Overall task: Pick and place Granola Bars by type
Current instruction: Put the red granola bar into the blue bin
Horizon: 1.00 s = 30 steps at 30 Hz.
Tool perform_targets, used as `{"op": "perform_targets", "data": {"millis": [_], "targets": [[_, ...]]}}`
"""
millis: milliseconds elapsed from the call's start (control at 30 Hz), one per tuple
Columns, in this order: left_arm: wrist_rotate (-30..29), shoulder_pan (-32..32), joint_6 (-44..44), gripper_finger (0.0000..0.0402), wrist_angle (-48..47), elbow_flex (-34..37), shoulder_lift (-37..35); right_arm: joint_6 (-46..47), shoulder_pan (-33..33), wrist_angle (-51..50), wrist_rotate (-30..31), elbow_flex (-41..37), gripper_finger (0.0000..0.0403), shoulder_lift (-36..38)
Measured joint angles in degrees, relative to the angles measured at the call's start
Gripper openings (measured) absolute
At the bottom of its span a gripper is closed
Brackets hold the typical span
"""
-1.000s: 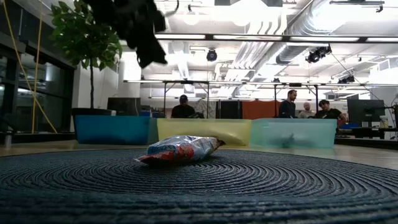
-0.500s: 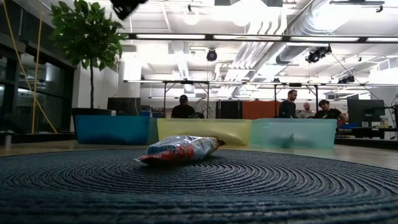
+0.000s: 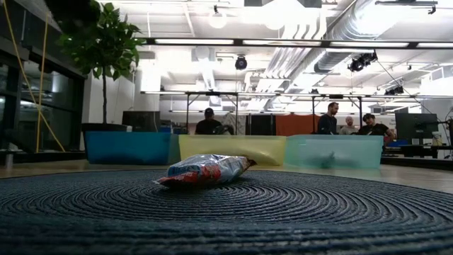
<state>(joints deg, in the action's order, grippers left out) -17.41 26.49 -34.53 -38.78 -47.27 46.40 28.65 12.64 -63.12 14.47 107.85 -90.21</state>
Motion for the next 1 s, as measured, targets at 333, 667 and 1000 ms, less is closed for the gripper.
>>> {"op": "perform_targets", "data": {"millis": [333,667,1000], "targets": [[-8.8,7.5,-4.3,0.0131,-1.3,3.1,-8.1,-23.7,4.0,9.8,-1.7,0.0,0.0220,-9.1],[-11.9,7.7,-4.8,0.0131,-1.7,3.2,-8.7,-39.4,0.8,11.6,-10.5,0.0,0.0220,-17.3],[-11.9,7.7,-4.8,0.0131,-1.7,3.2,-8.7,-60.2,0.7,8.5,-16.8,0.0,0.0220,-23.8]]}}
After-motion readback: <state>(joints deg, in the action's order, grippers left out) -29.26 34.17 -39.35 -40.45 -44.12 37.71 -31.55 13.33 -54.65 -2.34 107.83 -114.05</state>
